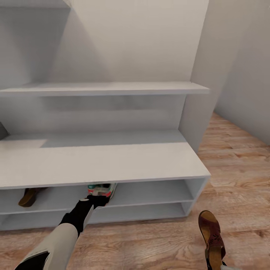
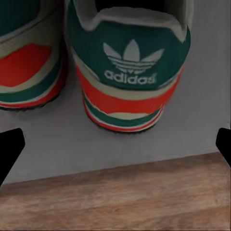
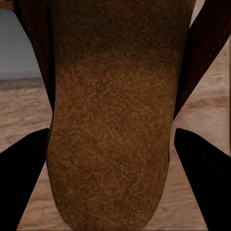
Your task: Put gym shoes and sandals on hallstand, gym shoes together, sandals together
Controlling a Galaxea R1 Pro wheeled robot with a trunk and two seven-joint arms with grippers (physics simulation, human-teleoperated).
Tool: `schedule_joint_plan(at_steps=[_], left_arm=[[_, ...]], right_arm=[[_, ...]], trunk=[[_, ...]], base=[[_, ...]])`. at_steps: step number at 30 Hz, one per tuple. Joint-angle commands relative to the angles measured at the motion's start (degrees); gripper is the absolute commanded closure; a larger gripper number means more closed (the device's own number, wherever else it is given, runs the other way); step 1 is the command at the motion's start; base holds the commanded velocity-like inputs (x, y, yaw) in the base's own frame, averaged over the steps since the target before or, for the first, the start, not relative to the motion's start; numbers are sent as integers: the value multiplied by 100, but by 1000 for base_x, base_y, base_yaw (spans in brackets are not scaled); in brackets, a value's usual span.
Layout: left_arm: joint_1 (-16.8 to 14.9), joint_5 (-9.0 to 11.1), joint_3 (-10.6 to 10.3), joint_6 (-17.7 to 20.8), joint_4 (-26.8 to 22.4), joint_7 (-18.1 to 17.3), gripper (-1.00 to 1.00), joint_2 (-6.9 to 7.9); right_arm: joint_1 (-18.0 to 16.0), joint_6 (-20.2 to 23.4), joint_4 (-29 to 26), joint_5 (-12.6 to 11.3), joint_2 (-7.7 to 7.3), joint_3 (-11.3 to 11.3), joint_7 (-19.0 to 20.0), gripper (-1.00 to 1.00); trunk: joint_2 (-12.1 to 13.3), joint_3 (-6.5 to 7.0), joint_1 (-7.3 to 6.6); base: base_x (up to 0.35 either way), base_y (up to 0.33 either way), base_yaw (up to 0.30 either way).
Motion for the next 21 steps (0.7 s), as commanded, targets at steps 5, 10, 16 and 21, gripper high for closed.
schedule_joint_plan(at_steps=[5, 10, 16, 21], left_arm=[[4, -54, 48, 9, -17, -47, -100, -7], [11, -54, 48, -42, -18, -54, -100, -4], [389, -46, 148, -844, 47, -103, -100, 99], [940, -10, 266, -1300, 7, -133, -100, 316]], right_arm=[[-3, -18, 4, 22, 1, -19, -3, 100], [-3, -18, 4, 22, 2, -19, -3, 100], [-3, -18, 4, 22, 2, -19, -3, 100], [-3, -18, 5, 22, 2, -19, -3, 100]], trunk=[[-2, -5, -4], [-2, -5, -4], [-2, -5, -4], [-2, -5, -4]], base=[[-323, 83, 0], [-328, 93, 0], [-306, 172, 0], [-279, 217, 0]])
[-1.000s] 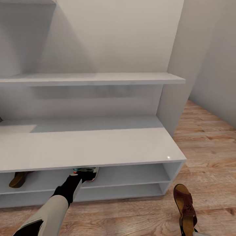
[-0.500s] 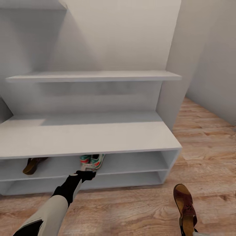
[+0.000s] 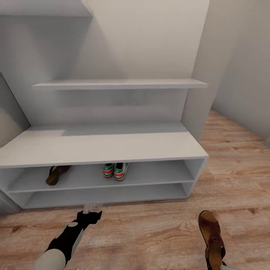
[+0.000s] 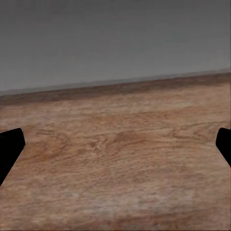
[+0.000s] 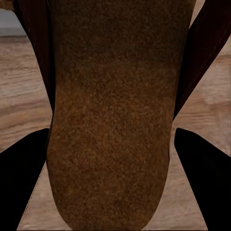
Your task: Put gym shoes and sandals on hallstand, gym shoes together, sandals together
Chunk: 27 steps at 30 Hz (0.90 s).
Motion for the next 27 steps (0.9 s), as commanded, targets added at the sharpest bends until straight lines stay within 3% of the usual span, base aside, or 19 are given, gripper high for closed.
schedule_joint_plan(at_steps=[1, 3, 6, 8, 11, 17, 20, 25, 27], left_arm=[[269, 61, 97, -336, -8, -110, -100, 138], [402, 131, 112, -484, -3, -208, -100, 226], [720, 374, 130, -750, 30, -650, -100, 482], [1104, 788, 137, -986, 47, -1254, -100, 771], [1471, 1225, 139, -1357, 52, -1734, -100, 993], [1928, 1367, 139, -1515, -14, -2056, -100, 1070], [2071, 1424, 139, -1530, -26, -2121, -100, 1186], [2127, 1762, 139, -1551, 18, -2269, -100, 1285], [2143, 1882, 139, -1759, 45, -2511, -100, 1312]], right_arm=[[-3, -18, 1, 22, 1, -20, -5, 100], [-3, -18, 1, 22, -1, -19, -5, 100], [-3, -18, 1, 27, -1, -14, -7, 100], [-3, -25, 1, 30, 0, -11, -4, 100], [-3, -26, 1, 37, -1, -4, -3, 100], [-3, -27, -7, 47, -5, -3, 4, 100], [-3, -27, -8, 42, -2, -3, 2, 100], [-3, -27, -14, 40, -1, 1, -3, 100], [-3, -27, -16, 40, 1, -2, -3, 100]], trunk=[[-2, -4, -4], [-2, -4, -4], [-2, -4, -4], [-2, -4, -4], [-2, -4, -4], [-2, -4, -4], [-2, -4, -4], [-2, -4, -4], [-2, -4, -4]], base=[[-258, 229, 0], [-236, 238, 0], [-169, 265, 0], [-75, 290, 0], [-21, 301, 0], [-3, 305, 0], [0, 306, 0], [0, 306, 0], [0, 306, 0]])
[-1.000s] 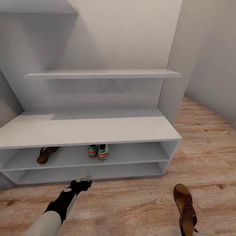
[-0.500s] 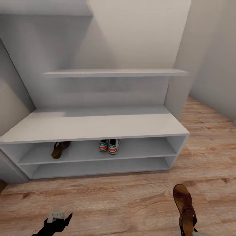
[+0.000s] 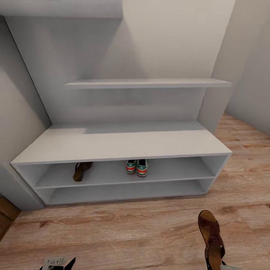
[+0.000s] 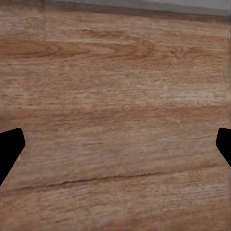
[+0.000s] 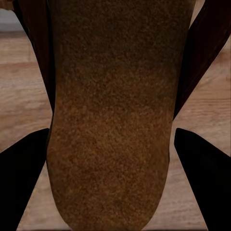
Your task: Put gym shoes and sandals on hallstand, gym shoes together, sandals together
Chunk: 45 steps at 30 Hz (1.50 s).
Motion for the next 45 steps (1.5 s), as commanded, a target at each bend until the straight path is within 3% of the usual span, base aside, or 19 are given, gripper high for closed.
schedule_joint_plan(at_steps=[1, 5, 45], left_arm=[[-3, -11, 39, -43, 11, -72, -100, -1], [60, 22, 105, -146, 15, -217, -100, 15], [77, -11, 52, -169, 17, -234, -100, -20]], right_arm=[[-3, -19, 2, 23, 1, -23, -4, 100], [-3, -19, 1, 23, 1, -23, -4, 100], [-3, -19, 1, 11, 51, -30, -21, 100]], trunk=[[-2, -4, -1], [-2, -4, -1], [-2, -37, -1]], base=[[0, 306, 0], [0, 306, 0], [-30, 306, 17]])
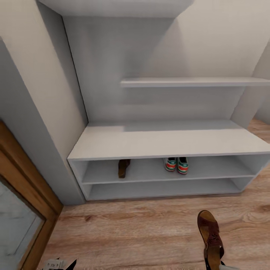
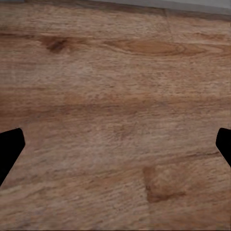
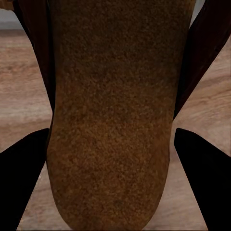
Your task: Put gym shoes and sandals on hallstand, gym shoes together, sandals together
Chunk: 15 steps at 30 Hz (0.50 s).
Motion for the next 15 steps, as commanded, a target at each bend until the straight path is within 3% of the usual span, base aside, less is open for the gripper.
schedule_joint_plan(at_steps=[1, 5, 13, 15], left_arm=[[-7, -19, 28, -20, 10, -40, -100, -3], [-1, -27, 18, -100, 17, -61, -100, -4], [2, -48, 0, -690, 231, -191, -100, -18], [2, -85, 0, -744, 260, -332, -100, -11]], right_arm=[[-2, -18, 1, 23, 8, -21, -5, 100], [-2, -18, 0, 24, 21, -21, -6, 100], [-2, -2, -2, 24, 46, -16, -3, 100], [-2, 64, -15, 29, 115, -11, -13, 100]], trunk=[[-2, -11, -2], [-2, -38, -2], [-2, -79, -2], [-2, -81, -2]], base=[[-126, 304, 139], [-145, 300, 145], [-177, 283, 108], [-137, 177, 27]])
